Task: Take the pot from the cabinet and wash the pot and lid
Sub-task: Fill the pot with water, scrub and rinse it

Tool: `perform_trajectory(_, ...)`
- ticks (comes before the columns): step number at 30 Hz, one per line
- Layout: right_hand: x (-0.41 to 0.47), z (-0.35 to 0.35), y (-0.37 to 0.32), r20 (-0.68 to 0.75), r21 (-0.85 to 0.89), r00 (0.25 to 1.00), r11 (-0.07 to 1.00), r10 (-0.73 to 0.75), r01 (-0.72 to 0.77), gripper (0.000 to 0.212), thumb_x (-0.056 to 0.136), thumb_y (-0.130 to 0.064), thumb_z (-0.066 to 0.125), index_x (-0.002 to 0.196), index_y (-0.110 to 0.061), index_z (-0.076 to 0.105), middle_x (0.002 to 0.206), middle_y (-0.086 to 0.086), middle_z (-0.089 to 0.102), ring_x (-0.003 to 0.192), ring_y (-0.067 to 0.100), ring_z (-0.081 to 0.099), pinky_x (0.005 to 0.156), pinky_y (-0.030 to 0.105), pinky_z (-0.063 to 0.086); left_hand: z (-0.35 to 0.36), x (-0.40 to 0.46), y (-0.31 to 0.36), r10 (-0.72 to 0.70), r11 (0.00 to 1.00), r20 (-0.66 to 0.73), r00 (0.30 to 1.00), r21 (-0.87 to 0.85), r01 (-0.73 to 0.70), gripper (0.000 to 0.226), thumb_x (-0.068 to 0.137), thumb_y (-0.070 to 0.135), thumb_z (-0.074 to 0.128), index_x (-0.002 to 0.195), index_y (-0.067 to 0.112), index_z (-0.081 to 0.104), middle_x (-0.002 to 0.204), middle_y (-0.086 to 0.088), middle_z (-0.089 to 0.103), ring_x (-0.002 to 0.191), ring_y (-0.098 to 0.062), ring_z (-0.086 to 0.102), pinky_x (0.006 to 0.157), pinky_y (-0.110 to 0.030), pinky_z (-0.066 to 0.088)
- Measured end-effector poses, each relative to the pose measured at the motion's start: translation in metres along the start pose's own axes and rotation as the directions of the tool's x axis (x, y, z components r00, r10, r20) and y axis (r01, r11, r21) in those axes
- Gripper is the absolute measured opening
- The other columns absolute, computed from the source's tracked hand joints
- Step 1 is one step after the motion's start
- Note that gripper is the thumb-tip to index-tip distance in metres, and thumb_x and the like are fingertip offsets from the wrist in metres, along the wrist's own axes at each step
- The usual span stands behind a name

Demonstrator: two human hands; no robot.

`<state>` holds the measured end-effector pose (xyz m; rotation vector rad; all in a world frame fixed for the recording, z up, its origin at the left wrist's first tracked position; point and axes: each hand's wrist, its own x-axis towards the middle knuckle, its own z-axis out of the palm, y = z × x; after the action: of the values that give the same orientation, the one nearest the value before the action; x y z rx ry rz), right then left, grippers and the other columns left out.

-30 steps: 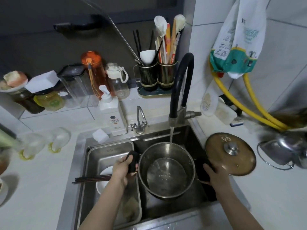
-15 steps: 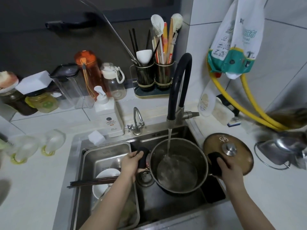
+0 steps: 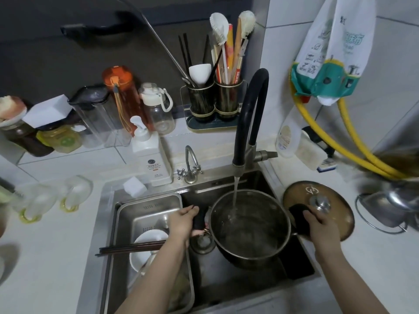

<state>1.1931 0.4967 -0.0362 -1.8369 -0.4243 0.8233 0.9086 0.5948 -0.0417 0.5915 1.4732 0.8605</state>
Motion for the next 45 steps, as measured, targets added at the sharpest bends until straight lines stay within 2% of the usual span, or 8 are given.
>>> perform_trajectory(3,-0.01,-0.001,0.014,0.033,0.081,0.997,0.994,0.073,-0.075,0.014,0.092,-0.013,0.056,0.102,-0.011,0.066,0.092,0.014,0.066,0.083,0.031,0.063,0.074,0.043,0.056,-0.011,-0.007,-0.004,-0.035,0.999,0.003,0.999,0.001,0.035,0.017,0.088,0.007,0.061,0.103,0.001,0.062,0.075,-0.014,0.066,0.039,-0.018,0.062,0.036,-0.03,0.054)
perform_trajectory(8,-0.007,0.035,0.027,0.121,0.044,0.989,0.995,0.085,-0.091,0.026,0.086,-0.021,0.064,0.111,-0.019,0.068,0.113,0.011,0.068,0.104,0.03,0.064,0.092,0.055,0.051,-0.037,-0.008,0.017,0.041,0.999,-0.142,0.989,0.0,-0.041,0.007,0.088,0.003,0.06,0.087,-0.002,0.064,0.041,-0.005,0.063,0.033,-0.02,0.057,0.03,-0.024,0.047)
perform_trajectory(12,0.008,0.035,0.007,0.111,0.049,0.993,0.998,0.033,-0.039,0.028,0.088,-0.022,0.06,0.114,-0.018,0.066,0.105,0.01,0.07,0.095,0.03,0.067,0.09,0.052,0.053,-0.022,-0.003,0.03,0.079,0.997,-0.096,0.992,-0.014,-0.08,0.012,0.09,0.004,0.057,0.081,0.0,0.062,0.055,-0.013,0.062,0.031,-0.017,0.057,0.029,-0.024,0.047)
perform_trajectory(20,0.008,-0.002,0.014,0.039,0.009,0.997,0.998,0.068,-0.068,0.02,0.09,-0.013,0.059,0.107,-0.008,0.068,0.094,0.017,0.069,0.088,0.036,0.065,0.084,0.054,0.055,-0.014,0.004,0.0,0.027,0.996,0.002,1.0,0.091,-0.027,0.016,0.084,0.012,0.067,0.089,-0.003,0.067,0.083,-0.025,0.069,0.068,-0.031,0.064,0.082,-0.054,0.053)
perform_trajectory(27,-0.003,0.031,0.003,0.168,0.101,0.984,0.991,0.065,-0.083,0.03,0.089,-0.011,0.06,0.12,-0.01,0.061,0.106,0.013,0.067,0.095,0.03,0.065,0.085,0.052,0.055,-0.025,0.002,0.021,0.107,0.994,-0.093,0.99,-0.016,-0.108,0.014,0.091,0.006,0.056,0.078,0.008,0.061,0.05,-0.006,0.063,0.029,-0.01,0.054,0.028,-0.019,0.043)
perform_trajectory(33,0.0,0.008,-0.007,0.054,0.058,0.998,0.998,-0.012,0.009,0.031,0.092,-0.013,0.057,0.122,-0.011,0.061,0.103,0.012,0.065,0.093,0.029,0.063,0.09,0.047,0.052,-0.015,0.005,0.01,0.051,0.998,0.036,0.998,0.037,-0.053,0.009,0.086,0.016,0.066,0.089,0.007,0.062,0.084,-0.022,0.065,0.049,-0.026,0.064,0.046,-0.036,0.058)
perform_trajectory(42,-0.007,0.031,0.0,0.171,0.054,0.985,0.998,0.023,-0.033,0.031,0.09,-0.014,0.059,0.12,-0.011,0.062,0.111,0.011,0.068,0.101,0.029,0.064,0.094,0.047,0.051,-0.033,-0.001,0.017,0.07,0.983,-0.059,0.996,0.173,-0.059,0.032,0.077,0.031,0.075,0.07,0.001,0.066,0.055,-0.014,0.064,0.037,-0.023,0.056,0.044,-0.027,0.051)
perform_trajectory(45,-0.002,0.026,-0.006,0.164,0.043,0.986,0.999,-0.008,0.001,0.03,0.09,-0.019,0.059,0.12,-0.016,0.063,0.112,0.01,0.069,0.101,0.028,0.065,0.095,0.05,0.051,-0.024,-0.001,0.019,0.118,0.949,-0.014,0.993,0.296,-0.108,0.032,0.073,0.038,0.078,0.076,0.008,0.066,0.061,-0.011,0.067,0.049,-0.023,0.06,0.063,-0.033,0.052)
